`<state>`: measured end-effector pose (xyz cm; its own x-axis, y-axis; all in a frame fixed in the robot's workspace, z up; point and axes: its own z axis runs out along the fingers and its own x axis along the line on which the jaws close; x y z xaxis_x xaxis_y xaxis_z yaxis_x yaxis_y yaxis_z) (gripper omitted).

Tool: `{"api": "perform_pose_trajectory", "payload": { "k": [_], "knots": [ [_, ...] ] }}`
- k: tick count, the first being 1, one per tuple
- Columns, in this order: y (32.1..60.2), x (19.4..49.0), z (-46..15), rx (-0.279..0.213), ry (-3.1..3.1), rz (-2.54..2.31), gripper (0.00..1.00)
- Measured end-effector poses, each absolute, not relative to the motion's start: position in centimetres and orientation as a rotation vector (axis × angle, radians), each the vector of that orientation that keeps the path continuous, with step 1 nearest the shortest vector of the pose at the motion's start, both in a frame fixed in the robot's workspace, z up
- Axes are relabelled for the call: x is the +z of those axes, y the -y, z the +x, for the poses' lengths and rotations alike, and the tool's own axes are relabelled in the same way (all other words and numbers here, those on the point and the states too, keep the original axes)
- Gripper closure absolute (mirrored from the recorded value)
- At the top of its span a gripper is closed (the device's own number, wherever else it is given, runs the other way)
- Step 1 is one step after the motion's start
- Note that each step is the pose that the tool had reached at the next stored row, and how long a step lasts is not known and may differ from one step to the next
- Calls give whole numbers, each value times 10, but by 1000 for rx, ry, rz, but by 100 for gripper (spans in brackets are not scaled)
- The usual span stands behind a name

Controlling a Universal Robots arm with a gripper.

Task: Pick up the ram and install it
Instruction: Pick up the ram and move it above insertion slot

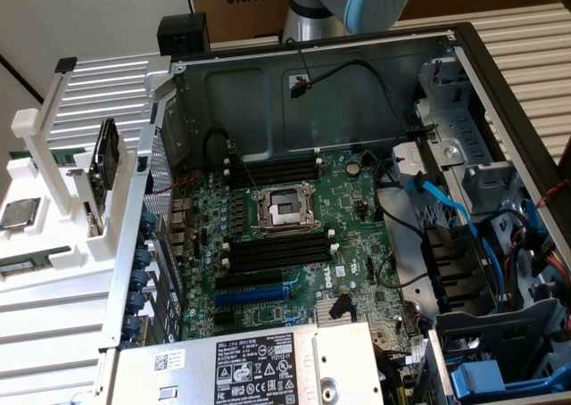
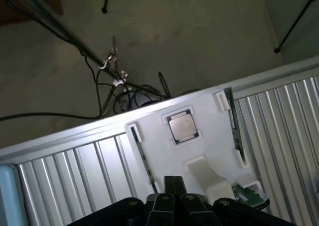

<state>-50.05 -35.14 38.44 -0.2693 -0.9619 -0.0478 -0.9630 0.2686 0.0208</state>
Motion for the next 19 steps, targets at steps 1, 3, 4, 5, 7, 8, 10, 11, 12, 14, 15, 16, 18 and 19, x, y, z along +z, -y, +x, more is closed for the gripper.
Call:
{"api": "perform_pose_trajectory", "payload": {
  "k": [1, 3, 4, 5, 7, 8, 10, 11, 12, 14, 15, 16, 18, 19],
  "knots": [
    [351, 384, -501, 71, -2464, -1907, 90],
    [351, 384, -501, 72, -2430, -1951, 90],
    [351, 384, -501, 72, -2412, -1974, 90],
    [351, 384, -501, 73, -2396, -1995, 90],
    [351, 384, -501, 73, -2358, -2041, 90],
    [351, 384, -501, 74, -2341, -2060, 90],
    [351, 384, -501, 74, -2318, -2087, 90],
    [351, 384, -501, 74, -2317, -2088, 90],
    [351, 384, -501, 74, -2317, -2088, 90],
    [351, 384, -501, 74, -2317, -2088, 90],
    [351, 383, -500, 74, -2317, -2088, 90],
    [351, 382, -501, 74, -2317, -2088, 90],
    [351, 380, -501, 73, -2317, -2088, 90],
    [351, 378, -501, 72, -2316, -2087, 90]
  ]
}}
